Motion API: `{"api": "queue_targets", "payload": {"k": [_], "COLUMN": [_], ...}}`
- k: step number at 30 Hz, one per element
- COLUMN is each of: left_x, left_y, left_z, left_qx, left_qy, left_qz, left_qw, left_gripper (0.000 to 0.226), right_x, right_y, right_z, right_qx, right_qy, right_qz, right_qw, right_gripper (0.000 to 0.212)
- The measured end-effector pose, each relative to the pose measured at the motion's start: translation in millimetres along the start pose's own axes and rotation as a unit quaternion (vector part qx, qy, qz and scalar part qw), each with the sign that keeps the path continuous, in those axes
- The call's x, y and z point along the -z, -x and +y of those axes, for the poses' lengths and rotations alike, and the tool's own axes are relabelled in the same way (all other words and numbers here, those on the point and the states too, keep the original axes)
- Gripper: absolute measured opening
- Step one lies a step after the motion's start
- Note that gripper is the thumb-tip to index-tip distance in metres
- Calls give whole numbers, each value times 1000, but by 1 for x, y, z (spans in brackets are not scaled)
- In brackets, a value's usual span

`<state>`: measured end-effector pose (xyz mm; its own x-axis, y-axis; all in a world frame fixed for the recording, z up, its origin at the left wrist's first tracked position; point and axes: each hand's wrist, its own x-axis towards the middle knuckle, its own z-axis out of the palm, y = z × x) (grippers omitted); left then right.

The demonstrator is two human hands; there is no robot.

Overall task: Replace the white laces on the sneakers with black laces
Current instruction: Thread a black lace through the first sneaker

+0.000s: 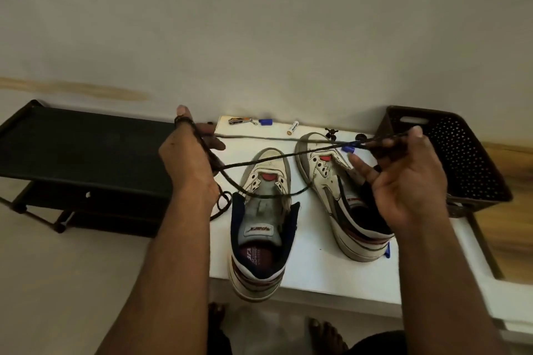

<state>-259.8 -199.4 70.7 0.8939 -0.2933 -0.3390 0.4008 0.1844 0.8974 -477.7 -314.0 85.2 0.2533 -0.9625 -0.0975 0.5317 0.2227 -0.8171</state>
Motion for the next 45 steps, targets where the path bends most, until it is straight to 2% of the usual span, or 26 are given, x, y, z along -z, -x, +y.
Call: {"api": "queue_targets", "payload": {"k": [2,4,6,8,10,12,15,17,18,19,20,21,22,23,25,26,27,28,30,31,34,36,39,40,43,45], "left_x": [2,9,18,31,39,43,40,35,34,31,27,22,20,17,11,6,0,-7,-19,-23,-25,-20,-13,-13,-14,-5], "left_y": [-2,-7,-11,-10,-4,2,6,8,8,8,8,8,6,4,8,14,24,36,54,57,52,45,39,39,36,20], "left_z": [-2,-4,2,9,17,21,23,19,12,8,3,-3,-8,-10,-6,-2,2,4,-1,-9,-21,-18,-10,-9,-1,9], "left_qx": [-1,-25,-53,-39,2,-5,-49,-55,-94,-187,-275,-321,-347,-343,-329,-311,-267,-216,-156,-132,-77,-56,-44,-23,87,90], "left_qy": [-20,-68,-226,-397,-469,-405,-140,-18,-55,-162,-301,-414,-446,-428,-346,-298,-235,-194,-247,-292,-326,-327,-314,-276,-7,149], "left_qz": [24,30,-48,-210,-345,-465,-599,-566,-503,-410,-288,-161,-90,-74,-101,-142,-210,-287,-403,-438,-486,-499,-480,-483,-438,-319], "left_qw": [1000,997,972,893,813,787,787,822,858,878,867,837,820,833,873,891,911,913,868,840,807,801,818,831,895,932], "left_gripper": [51,29,12,43,71,89,100,81,72,63,58,58,61,65,68,64,58,50,28,27,20,24,24,24,23,29], "right_x": [8,22,38,44,33,12,-11,-18,-20,-21,-20,-18,-16,-13,-10,-9,-8,-9,-9,-9,-9,-7,-6,-5,5,17], "right_y": [-7,-16,-22,-22,-12,1,15,20,21,22,23,22,21,19,16,15,14,14,12,11,12,12,12,10,7,3], "right_z": [-1,-8,-19,-28,-30,-27,-16,-10,-9,-9,-8,-8,-8,-7,-6,-4,-3,-2,3,6,6,3,0,-1,-7,-18], "right_qx": [43,79,107,146,170,157,91,51,39,33,31,30,26,27,35,36,34,30,33,37,19,9,11,7,4,30], "right_qy": [-58,-108,-95,1,138,281,386,382,373,363,352,343,334,328,328,328,326,326,339,349,356,352,351,353,378,407], "right_qz": [40,77,96,105,87,17,-141,-206,-224,-234,-237,-236,-234,-231,-231,-234,-238,-245,-269,-280,-293,-298,-281,-281,-264,-206], "right_qw": [997,988,985,984,972,946,907,899,900,901,905,909,913,916,915,915,914,913,901,894,887,887,893,892,887,889], "right_gripper": [21,22,25,23,19,17,12,10,11,11,12,12,12,13,16,17,18,18,17,16,23,23,17,17,22,18]}}
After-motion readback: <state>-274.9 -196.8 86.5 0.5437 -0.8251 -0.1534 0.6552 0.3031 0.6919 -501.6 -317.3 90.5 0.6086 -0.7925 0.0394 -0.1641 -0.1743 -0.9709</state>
